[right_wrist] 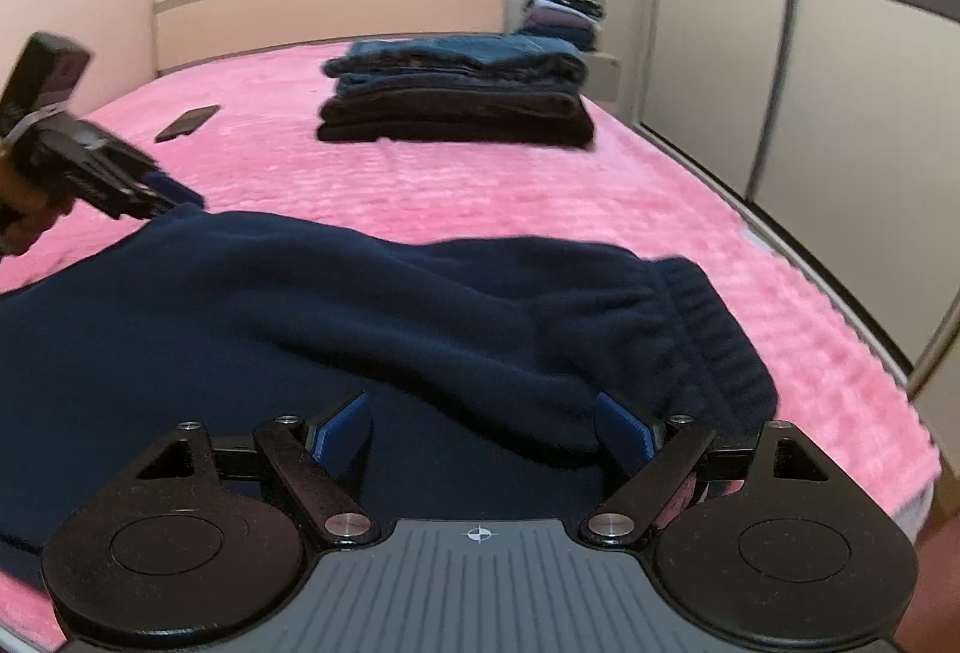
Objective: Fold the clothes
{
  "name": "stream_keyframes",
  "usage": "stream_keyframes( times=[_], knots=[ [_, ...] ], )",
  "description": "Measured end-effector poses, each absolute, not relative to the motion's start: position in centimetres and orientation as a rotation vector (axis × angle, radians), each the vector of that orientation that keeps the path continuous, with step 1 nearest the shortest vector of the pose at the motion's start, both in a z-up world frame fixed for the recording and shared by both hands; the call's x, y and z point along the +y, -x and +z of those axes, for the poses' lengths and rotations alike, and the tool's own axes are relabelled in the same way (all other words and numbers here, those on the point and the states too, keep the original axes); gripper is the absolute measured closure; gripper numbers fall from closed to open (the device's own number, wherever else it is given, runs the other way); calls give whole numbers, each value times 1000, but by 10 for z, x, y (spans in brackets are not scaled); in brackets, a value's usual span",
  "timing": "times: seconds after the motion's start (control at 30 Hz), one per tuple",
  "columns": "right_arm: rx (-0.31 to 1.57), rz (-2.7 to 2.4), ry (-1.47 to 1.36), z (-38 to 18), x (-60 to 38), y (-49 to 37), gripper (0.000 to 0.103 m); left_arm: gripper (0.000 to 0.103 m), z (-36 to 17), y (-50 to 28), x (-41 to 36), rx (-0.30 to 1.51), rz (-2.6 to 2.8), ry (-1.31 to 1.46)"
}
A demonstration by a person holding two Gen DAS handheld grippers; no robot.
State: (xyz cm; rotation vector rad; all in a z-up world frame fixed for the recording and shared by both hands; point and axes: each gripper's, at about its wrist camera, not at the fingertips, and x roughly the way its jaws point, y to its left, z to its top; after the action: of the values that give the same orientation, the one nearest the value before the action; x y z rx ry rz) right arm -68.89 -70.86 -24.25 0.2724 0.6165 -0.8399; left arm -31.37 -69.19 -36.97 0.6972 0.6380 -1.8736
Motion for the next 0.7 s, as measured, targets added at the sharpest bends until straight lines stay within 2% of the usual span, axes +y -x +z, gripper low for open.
stream_keyframes(
  times=[0.2, 0.37, 0.47, 0.57, 0.7],
  knots=[
    [578, -747, -215, -229, -698, 681, 18, 56, -350, 292, -672, 618, -1797, -637],
    [561, -809, -348, -244, -729, 694, 19, 56, -333, 299, -647, 624, -1870, -563],
    [526, -845, -461, -244, -741, 717, 19, 56, -343, 324, -636, 638, -1910, -615],
    [507, -881, -440, -229, -727, 728, 18, 56, -354, 352, -617, 571, -1884, -723],
    [442, -866, -505, -220, -704, 750, 18, 56, -342, 374, -574, 428, -1855, -733]
  ],
)
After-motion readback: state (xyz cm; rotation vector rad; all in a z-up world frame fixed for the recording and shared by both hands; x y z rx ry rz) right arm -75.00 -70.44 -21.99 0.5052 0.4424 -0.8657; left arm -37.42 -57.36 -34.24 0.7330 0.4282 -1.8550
